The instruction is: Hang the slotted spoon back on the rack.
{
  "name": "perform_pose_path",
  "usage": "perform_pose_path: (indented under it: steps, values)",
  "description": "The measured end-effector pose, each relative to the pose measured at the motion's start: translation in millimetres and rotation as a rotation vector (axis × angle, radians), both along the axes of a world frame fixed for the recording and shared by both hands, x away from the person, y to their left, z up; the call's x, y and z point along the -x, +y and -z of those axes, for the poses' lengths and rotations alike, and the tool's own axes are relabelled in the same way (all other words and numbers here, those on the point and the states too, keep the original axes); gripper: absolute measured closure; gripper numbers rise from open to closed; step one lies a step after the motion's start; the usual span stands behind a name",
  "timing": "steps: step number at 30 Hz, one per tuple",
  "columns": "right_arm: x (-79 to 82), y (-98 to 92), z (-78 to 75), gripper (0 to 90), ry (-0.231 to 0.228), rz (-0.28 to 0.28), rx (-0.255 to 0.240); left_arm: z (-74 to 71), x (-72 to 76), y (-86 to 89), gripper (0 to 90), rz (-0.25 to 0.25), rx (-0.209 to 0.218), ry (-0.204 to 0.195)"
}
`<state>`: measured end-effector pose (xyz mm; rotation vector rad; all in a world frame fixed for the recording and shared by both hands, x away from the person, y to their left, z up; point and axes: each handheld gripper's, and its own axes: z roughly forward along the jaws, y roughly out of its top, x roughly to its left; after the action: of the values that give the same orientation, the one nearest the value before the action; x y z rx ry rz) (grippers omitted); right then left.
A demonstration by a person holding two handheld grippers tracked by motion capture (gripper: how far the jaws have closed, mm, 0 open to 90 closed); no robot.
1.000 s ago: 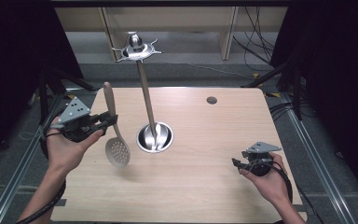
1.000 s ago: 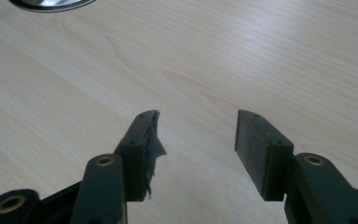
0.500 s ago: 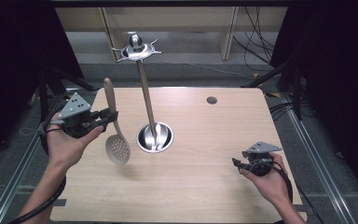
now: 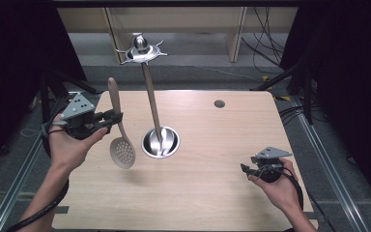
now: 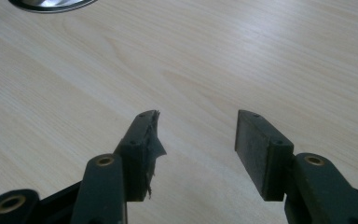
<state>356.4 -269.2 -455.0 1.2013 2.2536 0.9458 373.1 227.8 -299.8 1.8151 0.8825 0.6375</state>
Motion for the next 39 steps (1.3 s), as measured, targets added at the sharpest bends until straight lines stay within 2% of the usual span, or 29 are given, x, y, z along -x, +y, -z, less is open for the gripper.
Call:
perform_pose_path:
  steps: [3,10,11,15,18,26,27,31,39]
  values:
    - [0.0,0.0,0.0,49.6,0.0,0.0,0.0,-1.3,-1.1,0.8,74.2,-0.006,-0.011,-0.008]
    - [0.0,0.0,0.0,49.6,0.0,0.0,0.0,-2.6,-3.5,0.0,74.2,0.001,0.005,-0.001]
    - [0.1,0.0,-0.1,49.6,0.0,0.0,0.0,-3.5,-3.5,0.8,74.2,-0.007,-0.009,-0.007]
    - [0.5,0.2,-0.1,49.6,0.007,0.006,-0.003,-3.9,-5.3,1.3,74.1,-0.004,-0.002,-0.008]
    - [0.0,-0.1,0.0,49.5,-0.001,0.0,-0.001,-4.3,-5.6,1.1,74.1,-0.006,0.005,0.004]
    - [0.1,0.1,0.1,49.5,0.001,-0.001,0.0,-6.3,-8.4,2.2,74.2,-0.014,0.0,-0.004]
    - [0.1,0.1,0.1,49.5,0.001,0.0,0.0,-5.5,-9.2,1.6,74.1,-0.005,0.013,0.001]
    - [0.1,0.1,0.0,49.5,0.0,-0.001,-0.001,-6.9,-10.2,2.3,74.1,-0.014,-0.007,-0.001]
    - [0.4,0.4,0.1,49.5,0.011,0.003,-0.012,-8.4,-14.3,2.1,74.1,-0.011,0.003,0.011]
